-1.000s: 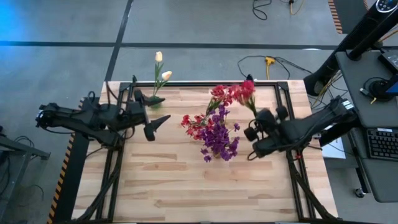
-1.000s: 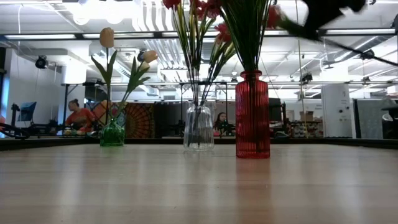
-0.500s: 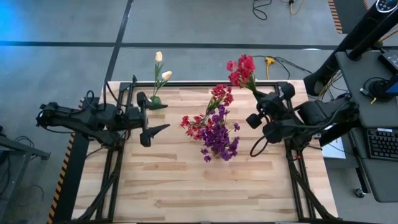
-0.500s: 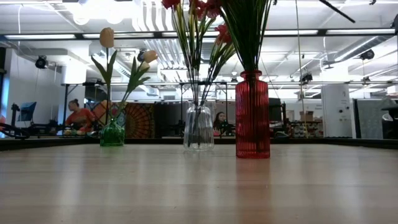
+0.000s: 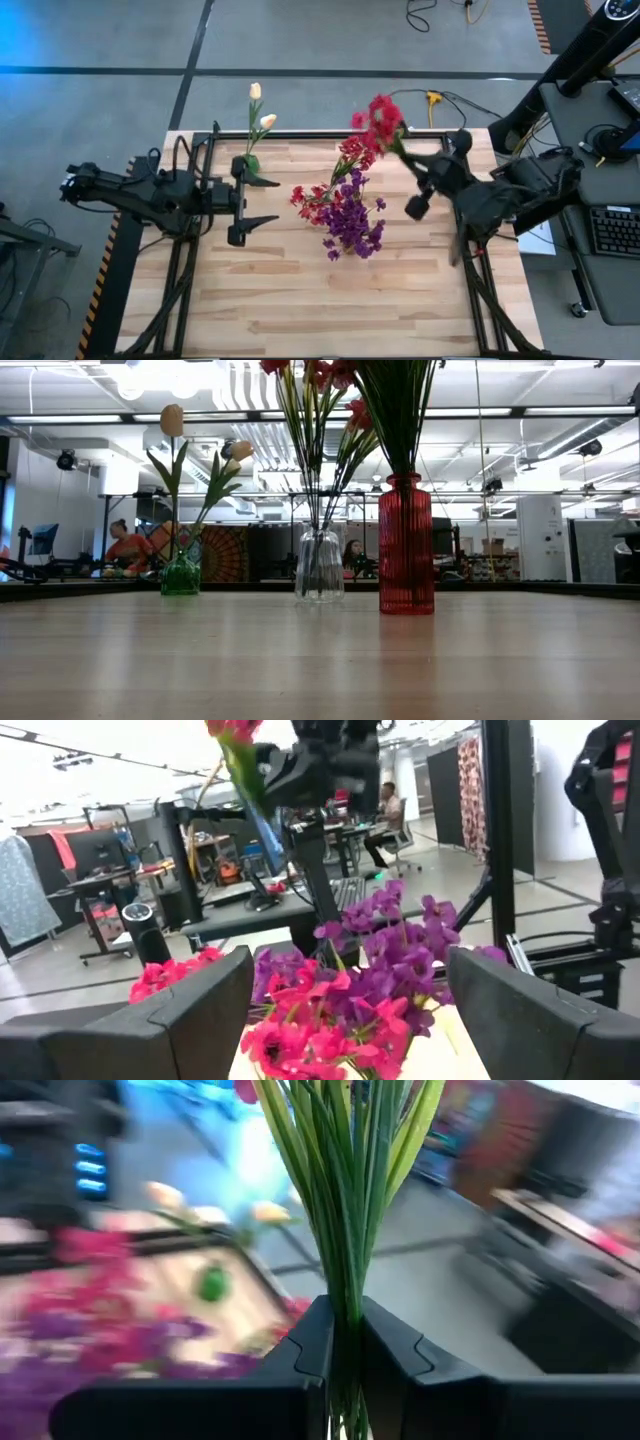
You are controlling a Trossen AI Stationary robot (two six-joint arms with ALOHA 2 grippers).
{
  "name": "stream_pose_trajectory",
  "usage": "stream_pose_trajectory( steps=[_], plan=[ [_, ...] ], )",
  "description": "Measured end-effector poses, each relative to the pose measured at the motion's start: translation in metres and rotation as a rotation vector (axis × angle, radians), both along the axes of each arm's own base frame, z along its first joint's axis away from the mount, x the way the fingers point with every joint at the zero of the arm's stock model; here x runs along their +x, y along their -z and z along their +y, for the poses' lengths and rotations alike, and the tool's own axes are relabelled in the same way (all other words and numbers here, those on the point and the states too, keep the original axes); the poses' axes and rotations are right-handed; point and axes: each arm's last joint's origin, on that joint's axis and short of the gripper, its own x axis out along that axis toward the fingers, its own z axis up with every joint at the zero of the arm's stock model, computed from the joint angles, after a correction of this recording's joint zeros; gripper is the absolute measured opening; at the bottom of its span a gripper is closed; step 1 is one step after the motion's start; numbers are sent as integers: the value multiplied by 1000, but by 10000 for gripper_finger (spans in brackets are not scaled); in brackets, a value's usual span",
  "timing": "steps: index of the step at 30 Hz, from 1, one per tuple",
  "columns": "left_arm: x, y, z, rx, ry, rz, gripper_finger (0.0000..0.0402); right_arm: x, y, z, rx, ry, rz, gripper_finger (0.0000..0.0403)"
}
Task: Sort flowers into vase by color
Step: Put the red flowers into the transparent vase
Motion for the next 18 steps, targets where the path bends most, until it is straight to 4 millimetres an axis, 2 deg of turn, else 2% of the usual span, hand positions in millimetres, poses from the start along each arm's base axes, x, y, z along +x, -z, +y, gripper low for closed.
stream_pose_trajectory(
  steps=[4,9,13,18],
  plan=[
    [1,0,-6,0,26,-3,311,2,-12,19,3,-179,-47,28],
    [1,-3,-16,15,73,-15,311,-3,-29,44,-50,-320,-139,28],
    [1,-9,-25,33,116,-25,311,-10,-40,59,-69,-413,-204,28],
    [3,-21,-36,57,156,-48,311,-15,-48,73,-40,-621,-278,28]
  ],
)
